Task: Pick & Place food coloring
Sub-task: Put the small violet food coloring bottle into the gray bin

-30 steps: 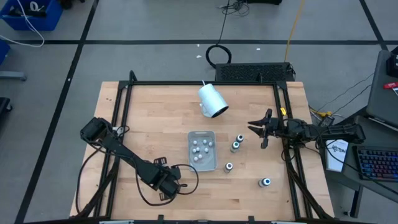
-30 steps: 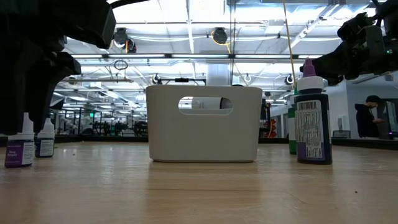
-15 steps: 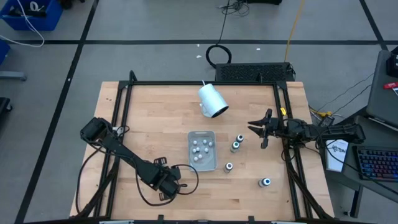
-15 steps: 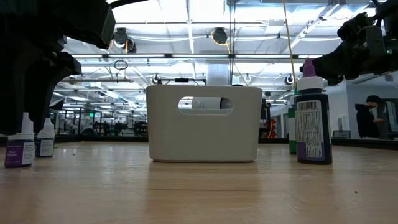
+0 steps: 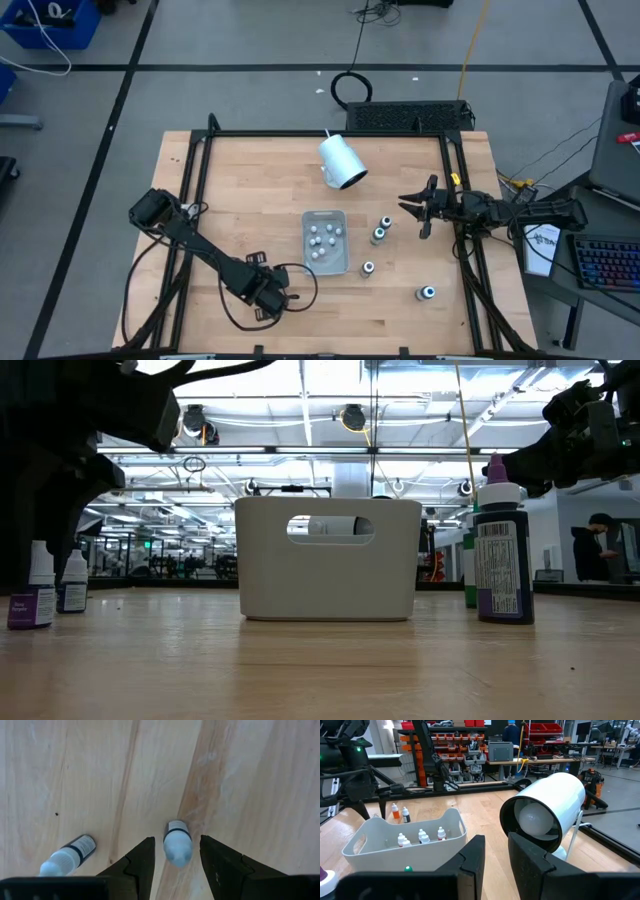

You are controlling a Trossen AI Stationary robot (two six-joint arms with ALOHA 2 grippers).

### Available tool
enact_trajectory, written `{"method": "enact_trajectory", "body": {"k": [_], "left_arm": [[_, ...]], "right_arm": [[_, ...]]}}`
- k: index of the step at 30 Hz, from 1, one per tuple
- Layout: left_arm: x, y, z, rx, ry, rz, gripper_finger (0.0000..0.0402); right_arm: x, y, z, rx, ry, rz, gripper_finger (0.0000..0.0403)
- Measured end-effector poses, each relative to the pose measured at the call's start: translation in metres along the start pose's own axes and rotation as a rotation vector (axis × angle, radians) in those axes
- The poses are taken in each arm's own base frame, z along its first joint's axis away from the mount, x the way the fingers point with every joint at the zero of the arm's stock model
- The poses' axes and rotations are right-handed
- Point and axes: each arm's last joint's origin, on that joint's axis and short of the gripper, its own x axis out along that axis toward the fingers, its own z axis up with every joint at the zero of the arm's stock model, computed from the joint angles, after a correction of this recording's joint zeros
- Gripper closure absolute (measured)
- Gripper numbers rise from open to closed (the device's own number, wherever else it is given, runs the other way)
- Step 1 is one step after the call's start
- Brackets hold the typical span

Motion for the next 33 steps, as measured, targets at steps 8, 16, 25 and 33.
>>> {"method": "enact_trajectory", "body": {"k": [8, 16, 25, 33], "left_arm": [[0.0, 0.0, 0.0, 0.007, 0.0, 0.0, 0.0243], [0.0, 0.0, 0.0, 0.005, 0.001, 0.0, 0.0274], [0.0, 0.002, 0.003, 0.027, -0.005, -0.004, 0.0341], [-0.016, 0.001, 0.014, 0.079, -0.044, 0.033, 0.0341]], "right_arm": [[0.0, 0.0, 0.0, 0.0, 0.0, 0.0, 0.0325], [0.0, 0.0, 0.0, 0.0, 0.0, 0.0, 0.0325], [0.0, 0.0, 0.0, 0.0, 0.0, 0.0, 0.0325], [0.0, 0.0, 0.0, 0.0, 0.0, 0.0, 0.0325]]}}
